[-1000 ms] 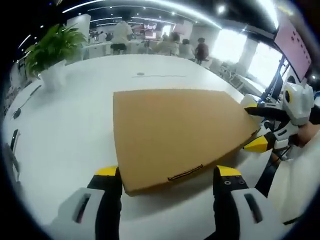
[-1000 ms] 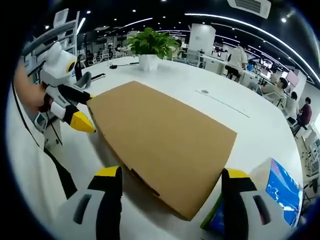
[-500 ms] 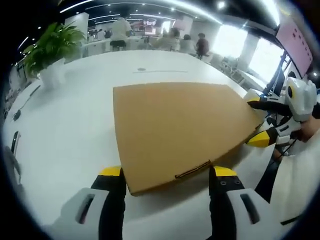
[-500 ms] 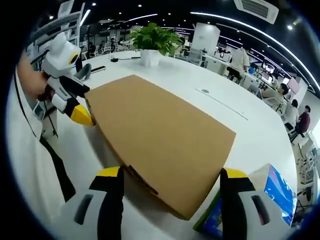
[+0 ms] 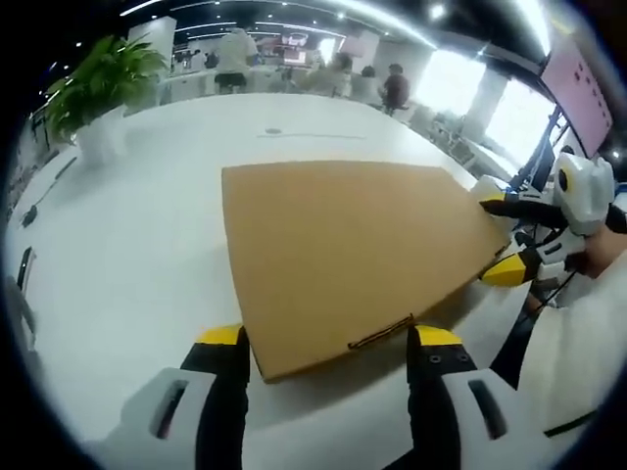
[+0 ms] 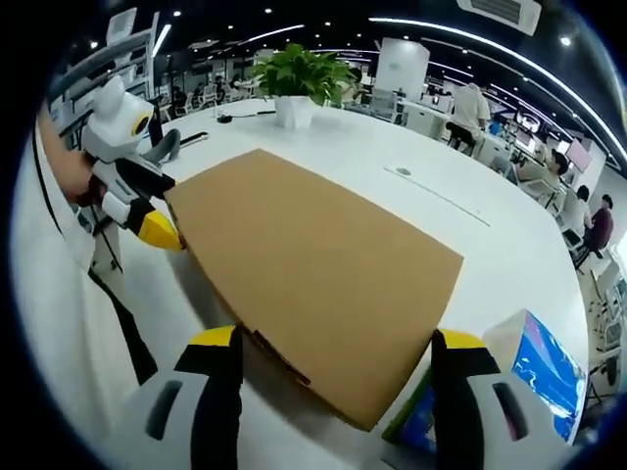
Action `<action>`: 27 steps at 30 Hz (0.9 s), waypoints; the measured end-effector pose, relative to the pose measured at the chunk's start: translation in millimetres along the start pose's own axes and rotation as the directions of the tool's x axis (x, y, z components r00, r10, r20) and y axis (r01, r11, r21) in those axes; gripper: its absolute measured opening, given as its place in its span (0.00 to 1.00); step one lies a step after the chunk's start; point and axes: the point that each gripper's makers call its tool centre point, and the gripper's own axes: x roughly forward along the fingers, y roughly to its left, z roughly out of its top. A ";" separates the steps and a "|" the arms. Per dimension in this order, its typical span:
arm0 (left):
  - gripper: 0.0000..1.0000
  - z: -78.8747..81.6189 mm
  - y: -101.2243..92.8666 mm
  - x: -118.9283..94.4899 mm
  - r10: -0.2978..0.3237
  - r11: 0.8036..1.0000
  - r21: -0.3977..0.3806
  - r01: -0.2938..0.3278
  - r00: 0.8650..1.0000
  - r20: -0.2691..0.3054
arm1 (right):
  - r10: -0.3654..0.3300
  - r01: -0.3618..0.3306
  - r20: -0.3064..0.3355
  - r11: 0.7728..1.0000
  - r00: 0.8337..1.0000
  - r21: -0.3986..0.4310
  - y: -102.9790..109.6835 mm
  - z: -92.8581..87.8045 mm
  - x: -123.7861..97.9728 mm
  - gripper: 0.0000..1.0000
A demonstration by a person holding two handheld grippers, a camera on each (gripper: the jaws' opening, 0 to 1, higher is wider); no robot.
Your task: Operate the shoe box by opening the lid, removing the specified soft item, and placing it in the target area until the item is outside and the box remains undamaged.
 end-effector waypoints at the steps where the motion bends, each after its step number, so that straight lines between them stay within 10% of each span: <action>1: 0.66 0.1 -0.4 0.0 -0.001 1.000 0.001 0.001 1.000 0.000 | 0.000 0.000 -0.002 1.000 1.000 0.001 0.1 -0.5 -0.6 0.80; 27: 0.65 -13.2 -13.3 -6.7 -0.036 0.999 0.018 0.036 0.999 0.012 | -0.012 0.012 -0.045 1.000 0.999 0.004 8.6 -20.4 -21.4 0.77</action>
